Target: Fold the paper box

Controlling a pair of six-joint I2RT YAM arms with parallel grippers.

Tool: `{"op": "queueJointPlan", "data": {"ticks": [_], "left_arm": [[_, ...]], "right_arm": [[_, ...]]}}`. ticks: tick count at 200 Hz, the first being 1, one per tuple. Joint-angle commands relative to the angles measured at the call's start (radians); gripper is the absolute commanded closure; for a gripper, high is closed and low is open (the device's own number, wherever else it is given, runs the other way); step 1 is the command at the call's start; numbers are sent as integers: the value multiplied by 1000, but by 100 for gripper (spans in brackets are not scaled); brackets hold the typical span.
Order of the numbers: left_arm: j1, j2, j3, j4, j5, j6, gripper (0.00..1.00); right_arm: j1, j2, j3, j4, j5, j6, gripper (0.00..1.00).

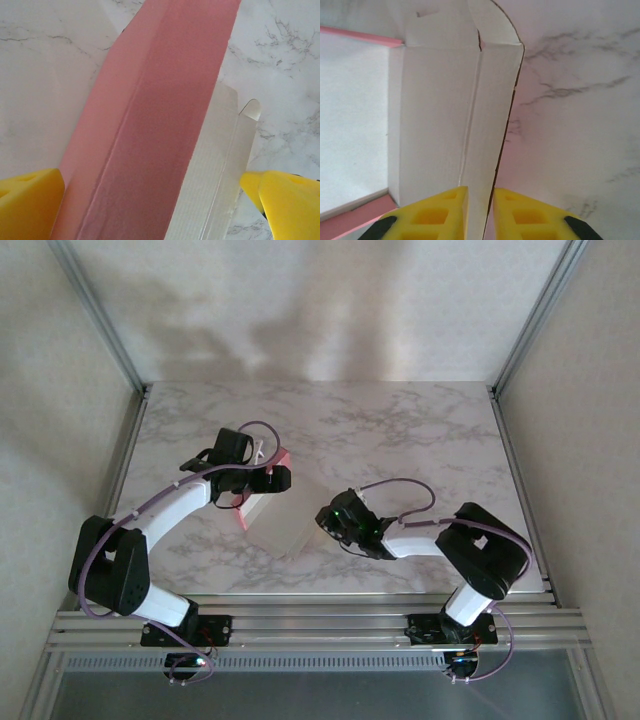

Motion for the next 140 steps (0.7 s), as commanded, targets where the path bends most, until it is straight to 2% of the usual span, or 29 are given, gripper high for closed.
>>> {"op": "queueJointPlan", "data": {"ticks": [1, 62, 98, 123, 140], "left_arm": [[-12, 5, -2, -21, 20, -15, 1], [-7, 5, -2, -22, 25, -17, 1], [-8, 5, -3, -20, 40, -21, 1], [-8, 5, -2, -21, 44, -21, 1], [-7, 5, -3, -20, 46, -21, 1]], "right_arm": [[21, -35, -29, 83, 53, -45, 81], [30, -41, -69, 208, 78, -64, 82], [30, -15, -69, 285, 74, -68, 79], [31, 0, -60, 286, 73, -53, 77], [31, -2, -34, 188, 85, -4, 78]]}}
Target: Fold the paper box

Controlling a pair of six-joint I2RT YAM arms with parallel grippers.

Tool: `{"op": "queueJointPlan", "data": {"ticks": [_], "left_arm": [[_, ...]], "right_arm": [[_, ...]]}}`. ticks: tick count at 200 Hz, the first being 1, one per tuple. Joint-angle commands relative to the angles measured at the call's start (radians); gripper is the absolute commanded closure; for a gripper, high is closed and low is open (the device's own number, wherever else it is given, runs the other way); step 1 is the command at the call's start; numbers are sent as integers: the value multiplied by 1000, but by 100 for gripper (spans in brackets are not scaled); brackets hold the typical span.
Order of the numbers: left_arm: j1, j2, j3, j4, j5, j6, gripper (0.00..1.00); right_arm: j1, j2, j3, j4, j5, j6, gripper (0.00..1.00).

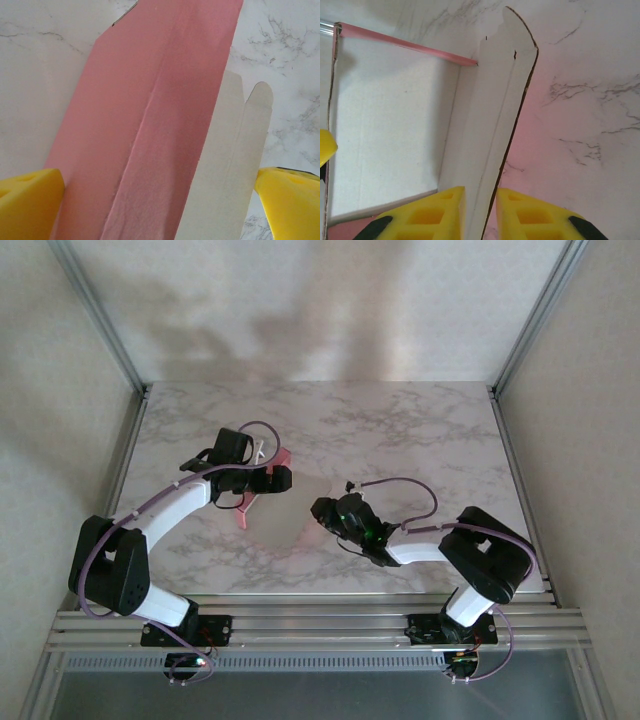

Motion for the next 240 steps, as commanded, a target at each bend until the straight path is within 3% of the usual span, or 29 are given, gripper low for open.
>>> {"op": "queueJointPlan", "data": {"ticks": [1, 44, 102, 205, 240], "left_arm": [[-7, 4, -3, -19, 22, -14, 1], [-7, 4, -2, -16, 33, -16, 1], [-6, 5, -12, 5, 77, -35, 1], [31, -17, -8, 14, 105, -51, 0], [47, -46, -10, 43, 141, -82, 1]], "right_arm": [[14, 16, 27, -52, 38, 36, 78], [17, 8, 52, -111, 54, 66, 77], [17, 39, 63, -41, 63, 53, 81], [6, -28, 108, -198, 77, -28, 100], [-23, -88, 146, -340, 30, -117, 100]]}}
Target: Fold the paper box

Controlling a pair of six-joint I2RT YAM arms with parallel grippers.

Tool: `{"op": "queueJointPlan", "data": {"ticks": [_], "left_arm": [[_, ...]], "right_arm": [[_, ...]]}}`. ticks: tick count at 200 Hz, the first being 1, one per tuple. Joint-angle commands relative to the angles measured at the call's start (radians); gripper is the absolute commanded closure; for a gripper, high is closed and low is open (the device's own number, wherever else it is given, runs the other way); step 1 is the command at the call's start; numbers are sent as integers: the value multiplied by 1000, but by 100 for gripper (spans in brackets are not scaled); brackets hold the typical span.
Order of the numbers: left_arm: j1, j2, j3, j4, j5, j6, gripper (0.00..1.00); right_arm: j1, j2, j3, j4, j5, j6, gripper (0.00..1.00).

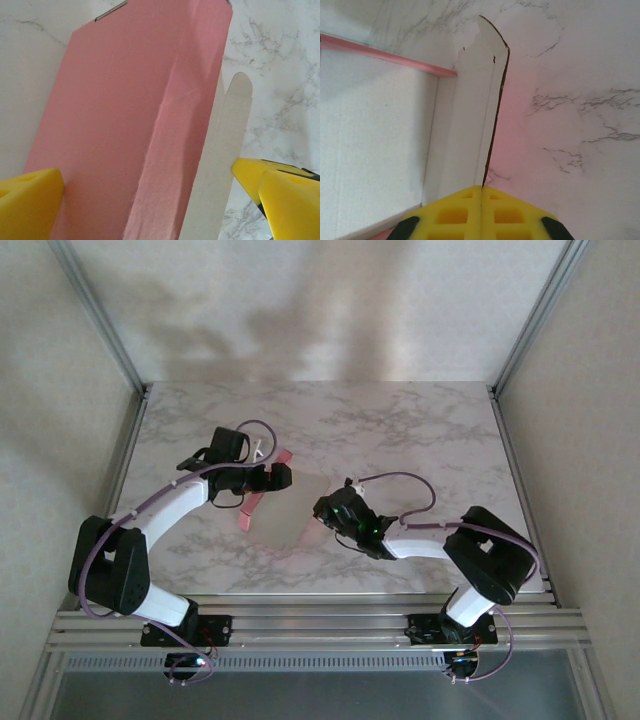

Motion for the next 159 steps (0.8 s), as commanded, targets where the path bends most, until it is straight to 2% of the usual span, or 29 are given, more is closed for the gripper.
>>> {"op": "queueJointPlan", "data": {"ticks": [1, 49, 77, 99, 121, 144, 159], "left_arm": [[16, -46, -8, 36, 46, -37, 1], [68, -122, -19, 89, 49, -58, 1], [115, -211, -19, 133, 58, -3, 1], [122, -262, -19, 196, 138, 32, 1], [121, -257, -43, 308, 237, 2, 1], [109, -218, -90, 470, 324, -64, 1], [89, -190, -128, 573, 324, -57, 1]], "right_arm": [[-24, -67, 53, -132, -18, -97, 100], [-134, -215, 188, -538, -142, -336, 100], [-248, -258, 331, -797, -280, -551, 100], [-322, -234, 480, -984, -407, -755, 100], [-366, -181, 617, -1135, -487, -923, 100], [-375, -124, 740, -1255, -536, -1091, 100], [-378, -77, 814, -1328, -548, -1166, 100]]}}
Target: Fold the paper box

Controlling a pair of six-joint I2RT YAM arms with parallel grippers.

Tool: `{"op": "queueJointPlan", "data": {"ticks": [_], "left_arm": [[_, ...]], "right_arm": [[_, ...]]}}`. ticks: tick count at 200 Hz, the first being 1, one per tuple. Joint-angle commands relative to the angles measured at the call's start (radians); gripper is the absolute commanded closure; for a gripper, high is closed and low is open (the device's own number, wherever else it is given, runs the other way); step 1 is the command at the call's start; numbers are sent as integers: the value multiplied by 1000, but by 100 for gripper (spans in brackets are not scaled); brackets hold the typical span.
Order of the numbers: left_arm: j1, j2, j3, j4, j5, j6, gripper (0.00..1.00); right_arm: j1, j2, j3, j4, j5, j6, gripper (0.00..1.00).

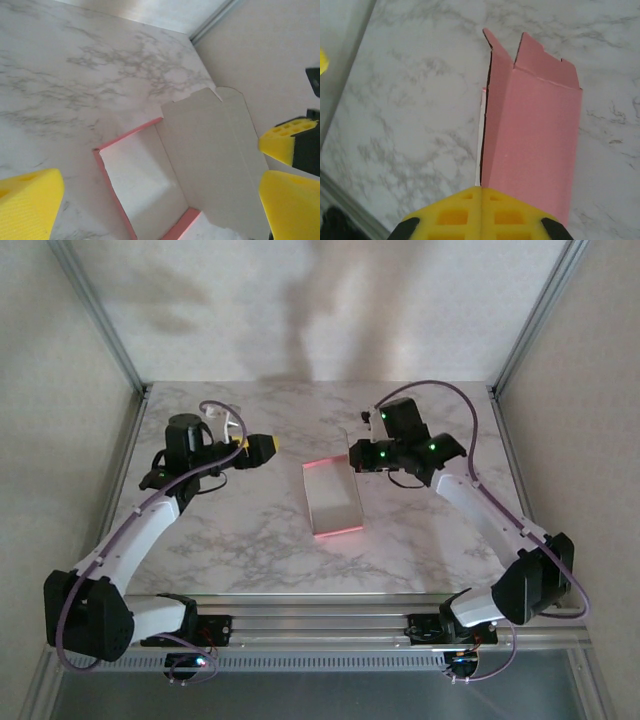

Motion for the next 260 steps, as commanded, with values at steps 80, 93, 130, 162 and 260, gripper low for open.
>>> {"op": "queueJointPlan", "data": {"ticks": [80, 93, 130, 162, 260], "left_arm": [[-36, 322, -102, 592, 271, 123, 0], [-31, 378, -98, 668, 308, 116, 1], [-39, 489, -56, 762, 387, 160, 1], [-51, 567, 6, 763, 437, 190, 4], [-64, 560, 28, 659, 419, 227, 7]], "right_arm": [[-8, 278, 288, -373, -81, -406, 100], [-8, 299, 300, -383, -80, -415, 100], [-10, 311, 314, -379, -73, -436, 100], [-14, 325, 336, -387, -78, -439, 97], [32, 303, 343, -355, -48, -412, 61]]}}
